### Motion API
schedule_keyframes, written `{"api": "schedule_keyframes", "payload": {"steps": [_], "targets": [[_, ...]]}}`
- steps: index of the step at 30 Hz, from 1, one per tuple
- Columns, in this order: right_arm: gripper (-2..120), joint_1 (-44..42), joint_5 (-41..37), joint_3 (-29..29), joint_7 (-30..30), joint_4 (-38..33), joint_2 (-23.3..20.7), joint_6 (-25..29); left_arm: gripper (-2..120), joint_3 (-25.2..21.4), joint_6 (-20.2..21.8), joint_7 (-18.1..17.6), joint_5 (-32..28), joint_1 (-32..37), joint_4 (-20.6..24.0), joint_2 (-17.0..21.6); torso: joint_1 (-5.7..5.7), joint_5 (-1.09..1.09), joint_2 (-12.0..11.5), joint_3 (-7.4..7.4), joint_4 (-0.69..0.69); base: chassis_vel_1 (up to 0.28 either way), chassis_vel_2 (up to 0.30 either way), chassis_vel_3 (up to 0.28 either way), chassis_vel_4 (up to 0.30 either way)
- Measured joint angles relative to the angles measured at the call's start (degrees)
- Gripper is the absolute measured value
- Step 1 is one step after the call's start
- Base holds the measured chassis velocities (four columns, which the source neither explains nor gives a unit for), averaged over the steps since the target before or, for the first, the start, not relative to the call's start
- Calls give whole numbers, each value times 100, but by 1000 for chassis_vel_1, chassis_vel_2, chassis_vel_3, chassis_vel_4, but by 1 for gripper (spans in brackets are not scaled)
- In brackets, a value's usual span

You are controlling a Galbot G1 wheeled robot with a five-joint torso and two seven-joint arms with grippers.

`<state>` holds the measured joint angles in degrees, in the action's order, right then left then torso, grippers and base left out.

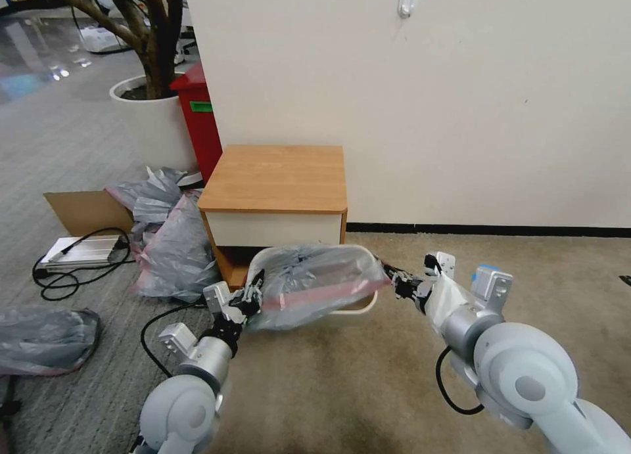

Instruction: Pick up the garbage bag from the table and place it over the trash can.

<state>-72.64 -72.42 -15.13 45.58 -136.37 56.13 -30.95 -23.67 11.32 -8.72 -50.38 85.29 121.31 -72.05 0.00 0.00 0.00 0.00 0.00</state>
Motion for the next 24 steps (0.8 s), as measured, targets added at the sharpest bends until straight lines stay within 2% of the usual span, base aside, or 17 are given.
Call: {"api": "schedule_keyframes", "payload": {"steps": [2,8,10,11,12,14,16,18,19,20,21,22,24], "targets": [[25,-25,25,0,0,-15,13,8,8,-1,0,-4,-5,-1,0,0,0,0,0,0,0,0,0,0,0],[50,-398,257,-151,59,-464,183,368,8,38,-37,-12,251,15,5,27,0,-1,0,0,1,0,0,0,0],[50,-398,257,-151,59,-464,183,368,8,38,-37,-12,251,15,5,27,0,-1,0,0,1,0,0,0,0],[59,-604,262,-334,56,-659,275,558,8,51,-147,-11,518,19,-9,67,0,-1,0,0,0,0,0,0,0],[65,-703,276,-404,16,-686,369,704,8,52,-199,-9,624,22,-8,84,0,-2,0,0,0,0,0,0,0],[68,-745,294,-420,-44,-685,430,829,8,51,-224,-8,660,23,-9,94,0,0,0,0,0,0,0,0,0],[79,-917,526,-391,-502,-685,844,1618,8,42,-296,0,719,24,-7,106,0,-1,0,0,1,0,0,0,0],[83,-957,608,-360,-632,-679,987,1791,8,36,-306,0,720,23,-7,99,0,-1,0,0,0,0,0,0,0],[89,-1075,832,-251,-904,-547,1432,2229,8,15,-328,3,719,25,-5,59,0,-1,0,0,0,0,0,0,0],[93,-1136,924,-175,-989,-440,1707,2424,8,7,-337,4,715,27,-5,27,0,0,0,0,0,0,0,0,0],[96,-1176,973,-121,-1025,-368,1892,2540,8,3,-342,4,713,28,-4,7,0,0,0,0,1,0,0,0,0],[96,-1176,973,-121,-1025,-368,1892,2540,8,3,-342,4,713,28,-4,7,0,0,0,0,1,0,0,0,0],[100,-1260,1082,12,-1076,-168,2370,2745,8,0,-347,6,711,26,-5,-54,0,-1,0,0,1,0,0,0,0]]}}
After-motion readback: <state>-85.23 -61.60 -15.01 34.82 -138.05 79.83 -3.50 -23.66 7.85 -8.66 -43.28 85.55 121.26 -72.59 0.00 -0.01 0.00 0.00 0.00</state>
